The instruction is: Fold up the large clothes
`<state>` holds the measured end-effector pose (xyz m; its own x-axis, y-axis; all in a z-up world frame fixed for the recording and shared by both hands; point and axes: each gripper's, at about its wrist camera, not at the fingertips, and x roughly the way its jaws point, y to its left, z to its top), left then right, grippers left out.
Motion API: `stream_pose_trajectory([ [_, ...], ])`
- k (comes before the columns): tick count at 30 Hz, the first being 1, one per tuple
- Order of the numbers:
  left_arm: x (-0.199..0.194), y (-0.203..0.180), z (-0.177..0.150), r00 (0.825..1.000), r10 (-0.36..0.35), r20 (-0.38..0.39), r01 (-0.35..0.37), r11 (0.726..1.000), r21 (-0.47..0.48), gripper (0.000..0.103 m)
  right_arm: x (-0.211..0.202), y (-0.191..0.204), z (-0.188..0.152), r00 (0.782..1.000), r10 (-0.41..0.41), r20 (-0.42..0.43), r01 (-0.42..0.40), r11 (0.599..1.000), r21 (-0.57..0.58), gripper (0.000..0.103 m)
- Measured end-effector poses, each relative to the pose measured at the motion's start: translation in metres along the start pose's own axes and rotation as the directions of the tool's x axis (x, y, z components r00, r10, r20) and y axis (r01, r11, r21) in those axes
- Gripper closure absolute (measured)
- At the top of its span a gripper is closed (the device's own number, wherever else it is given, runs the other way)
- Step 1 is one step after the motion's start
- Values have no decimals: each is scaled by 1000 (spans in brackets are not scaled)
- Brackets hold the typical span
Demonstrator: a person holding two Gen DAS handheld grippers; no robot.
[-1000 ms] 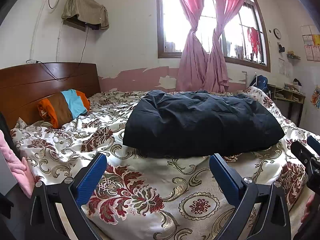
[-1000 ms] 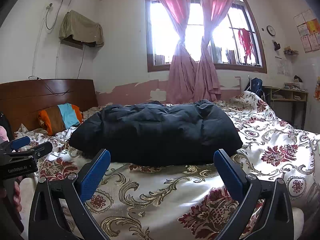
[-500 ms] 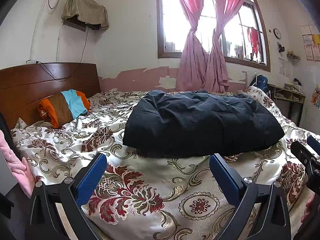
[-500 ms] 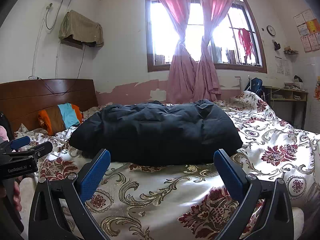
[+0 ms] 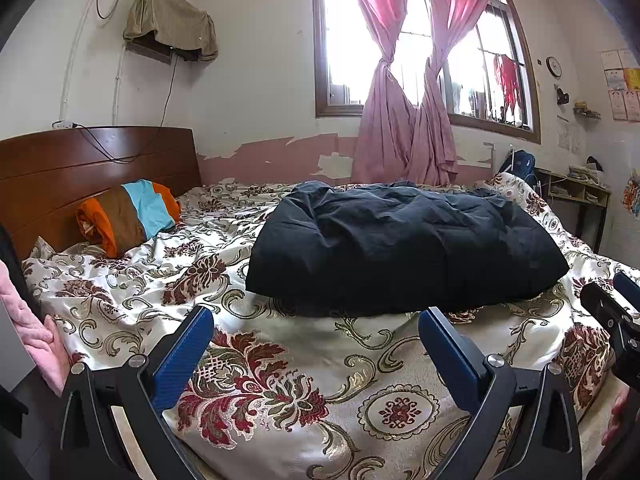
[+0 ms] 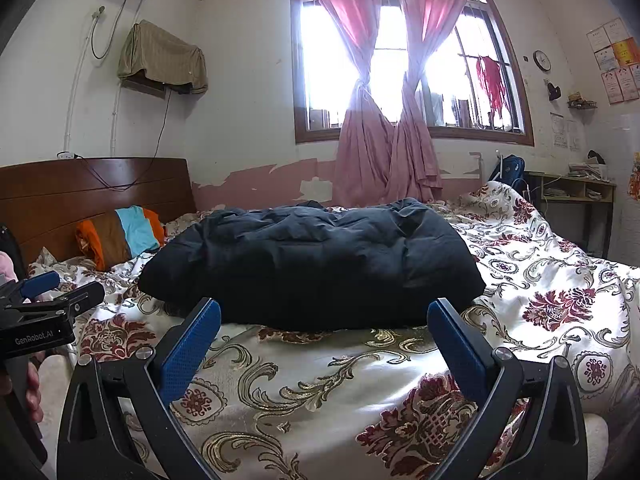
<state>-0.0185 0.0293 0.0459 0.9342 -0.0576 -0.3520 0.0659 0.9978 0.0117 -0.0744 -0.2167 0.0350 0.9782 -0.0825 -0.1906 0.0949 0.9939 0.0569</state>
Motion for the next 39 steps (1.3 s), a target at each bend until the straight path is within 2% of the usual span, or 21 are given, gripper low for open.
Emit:
stream_pose_trajectory([
  [12, 1, 0, 0, 1000, -2, -5, 2, 1000, 0, 0, 0, 1, -1, 1000, -1, -3, 1, 1000, 0, 2],
  [17, 1, 3, 0, 1000, -26, -6, 26, 1000, -10, 0, 0, 1, -1, 1000, -1, -3, 1, 1000, 0, 2],
  [22, 6, 2, 0, 999, 17, -37, -18, 1000, -24, 0, 1, 2, -4, 1000, -1, -9, 1, 1000, -2, 2],
  [25, 8, 3, 1, 998, 1, -61, -3, 999, -40, 0, 1, 2, -7, 1000, -1, -14, 1, 1000, -2, 2],
  [27, 8, 2, 1, 998, -6, -61, 4, 999, -42, 0, 2, 2, -8, 1000, -2, -18, 2, 1000, -1, 2],
  [31, 5, -3, 1, 998, 38, -45, -39, 999, -24, 0, 4, 1, -7, 1000, -3, -22, 3, 1000, 2, 2],
  [39, 8, -5, 2, 997, 44, -59, -46, 999, -30, 0, 7, 2, -8, 1000, -1, -31, 1, 1000, 0, 2],
])
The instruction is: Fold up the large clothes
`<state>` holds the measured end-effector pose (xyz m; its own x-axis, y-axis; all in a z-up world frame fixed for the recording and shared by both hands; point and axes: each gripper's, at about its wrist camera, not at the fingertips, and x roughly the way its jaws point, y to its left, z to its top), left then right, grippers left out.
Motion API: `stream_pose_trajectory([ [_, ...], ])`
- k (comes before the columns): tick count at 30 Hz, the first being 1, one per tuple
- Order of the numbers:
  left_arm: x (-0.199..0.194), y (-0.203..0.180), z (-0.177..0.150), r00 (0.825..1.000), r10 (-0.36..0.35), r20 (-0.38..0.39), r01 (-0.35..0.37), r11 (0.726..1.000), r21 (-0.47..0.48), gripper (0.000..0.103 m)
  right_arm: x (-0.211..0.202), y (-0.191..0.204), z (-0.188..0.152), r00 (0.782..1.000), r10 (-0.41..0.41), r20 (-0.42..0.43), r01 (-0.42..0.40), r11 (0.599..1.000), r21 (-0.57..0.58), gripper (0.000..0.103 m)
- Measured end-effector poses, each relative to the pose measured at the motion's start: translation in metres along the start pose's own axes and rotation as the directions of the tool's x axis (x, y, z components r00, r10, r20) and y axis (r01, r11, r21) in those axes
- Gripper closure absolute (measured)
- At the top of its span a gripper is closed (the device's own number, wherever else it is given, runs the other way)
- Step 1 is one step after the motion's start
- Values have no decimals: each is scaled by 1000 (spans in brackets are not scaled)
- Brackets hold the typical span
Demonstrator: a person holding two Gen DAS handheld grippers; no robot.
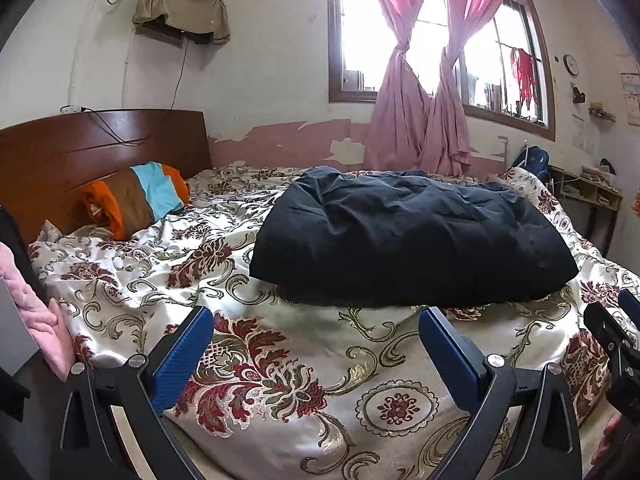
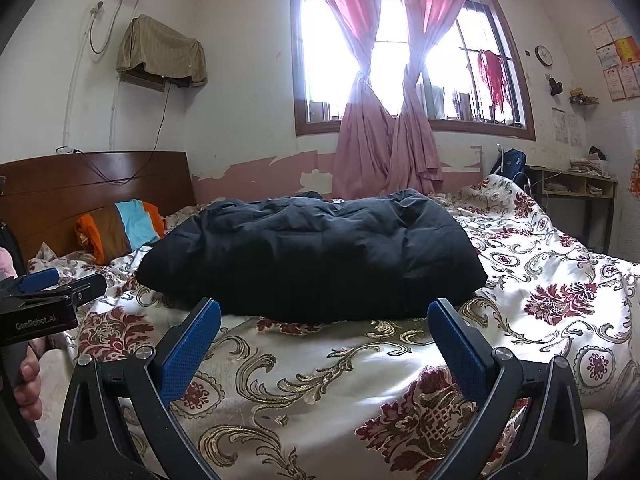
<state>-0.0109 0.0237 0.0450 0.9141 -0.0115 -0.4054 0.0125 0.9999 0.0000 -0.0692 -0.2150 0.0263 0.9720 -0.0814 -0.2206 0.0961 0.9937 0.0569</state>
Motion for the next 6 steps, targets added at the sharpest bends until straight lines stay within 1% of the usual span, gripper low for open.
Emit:
stream_pose_trajectory([
  [6, 2, -2, -2, 1000, -4, -8, 4, 1000, 5, 0, 1, -1, -1, 1000, 2, -9, -2, 1000, 4, 2],
])
